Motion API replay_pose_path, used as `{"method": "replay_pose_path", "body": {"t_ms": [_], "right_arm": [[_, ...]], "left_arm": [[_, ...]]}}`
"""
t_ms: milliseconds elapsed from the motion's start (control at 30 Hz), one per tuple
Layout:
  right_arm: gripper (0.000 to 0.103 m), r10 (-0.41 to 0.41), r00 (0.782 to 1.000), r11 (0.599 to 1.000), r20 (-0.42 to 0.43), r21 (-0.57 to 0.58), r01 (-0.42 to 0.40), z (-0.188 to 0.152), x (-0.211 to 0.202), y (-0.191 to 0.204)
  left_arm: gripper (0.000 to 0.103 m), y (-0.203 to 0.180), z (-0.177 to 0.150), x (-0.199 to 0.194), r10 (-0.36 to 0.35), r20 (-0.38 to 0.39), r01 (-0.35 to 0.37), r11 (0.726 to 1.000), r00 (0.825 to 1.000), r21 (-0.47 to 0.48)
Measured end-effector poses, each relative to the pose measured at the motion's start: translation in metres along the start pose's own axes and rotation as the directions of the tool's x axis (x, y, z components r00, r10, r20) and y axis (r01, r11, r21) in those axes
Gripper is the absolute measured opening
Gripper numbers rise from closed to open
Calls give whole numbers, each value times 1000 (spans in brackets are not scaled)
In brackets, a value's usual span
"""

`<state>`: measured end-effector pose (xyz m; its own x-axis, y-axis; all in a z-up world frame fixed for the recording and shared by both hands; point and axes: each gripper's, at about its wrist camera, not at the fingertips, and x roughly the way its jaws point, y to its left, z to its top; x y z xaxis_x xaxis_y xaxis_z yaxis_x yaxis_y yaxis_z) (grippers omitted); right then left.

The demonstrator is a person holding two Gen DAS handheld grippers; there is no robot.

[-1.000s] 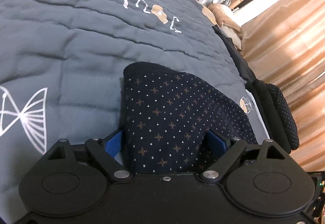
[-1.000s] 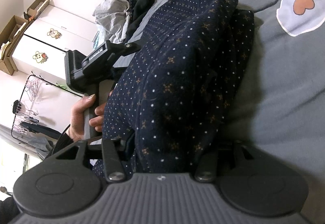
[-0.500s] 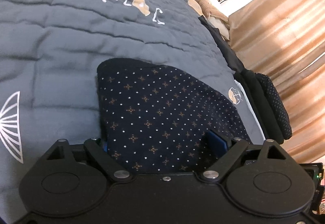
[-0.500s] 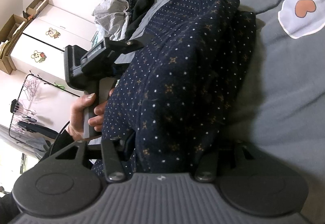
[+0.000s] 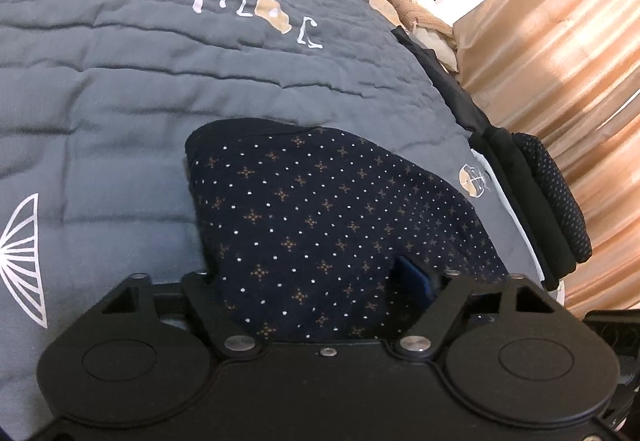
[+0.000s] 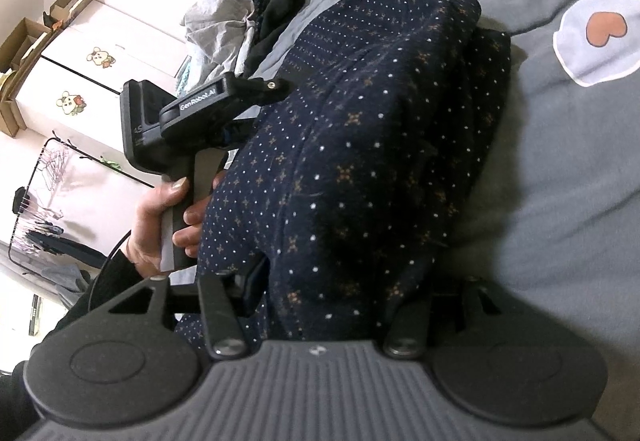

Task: Fold clothes
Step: 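Grasp the folded navy top with the left tool while the right tool holds it, then lift the folded navy top off the quilt with both tools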

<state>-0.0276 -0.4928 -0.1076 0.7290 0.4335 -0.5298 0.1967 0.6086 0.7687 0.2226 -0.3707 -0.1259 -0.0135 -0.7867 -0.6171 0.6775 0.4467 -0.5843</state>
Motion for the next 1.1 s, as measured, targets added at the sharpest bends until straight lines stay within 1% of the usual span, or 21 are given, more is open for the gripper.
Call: {"method": "replay_pose_path", "body": {"t_ms": [33, 100, 167, 200, 400, 567, 667, 733, 933, 1100], "right_arm": [[50, -1, 1000, 1000, 1, -1, 1, 0, 0, 0], [50, -5, 1000, 1000, 2, -8, 5, 1, 0, 1], [50, -9, 1000, 1000, 5, -15, 9, 1, 0, 2], [50, -11, 1000, 1000, 6, -19, 11, 2, 0, 3], [45, -34, 999, 998, 32, -51, 36, 1, -1, 9], [39, -49, 997, 996, 55, -73, 53, 2, -5, 15], [36, -57, 996, 994, 71, -93, 63, 2, -8, 20], [35, -60, 995, 992, 82, -109, 69, 1, -10, 24], [33, -63, 991, 983, 122, -166, 83, 2, -23, 35], [32, -76, 985, 974, 152, -201, 106, 2, -38, 40]], "left_arm": [[57, 0, -1, -1, -3, 8, 3, 1000, 1000, 7], [38, -1, -2, -5, -7, 19, 7, 1000, 1000, 21], [32, -4, -3, -7, -12, 25, 11, 999, 1000, 41], [30, -7, -3, -8, -6, 26, 5, 998, 1000, 58], [24, -22, -6, -14, 29, 43, -34, 993, 999, 117], [22, -39, -11, -27, 76, 85, -89, 983, 994, 163], [22, -54, -15, -39, 108, 119, -130, 972, 987, 197], [22, -63, -17, -47, 116, 146, -146, 967, 982, 208], [21, -87, -21, -77, 116, 229, -167, 961, 966, 219], [21, -106, -29, -91, 121, 279, -187, 957, 953, 223]]}}
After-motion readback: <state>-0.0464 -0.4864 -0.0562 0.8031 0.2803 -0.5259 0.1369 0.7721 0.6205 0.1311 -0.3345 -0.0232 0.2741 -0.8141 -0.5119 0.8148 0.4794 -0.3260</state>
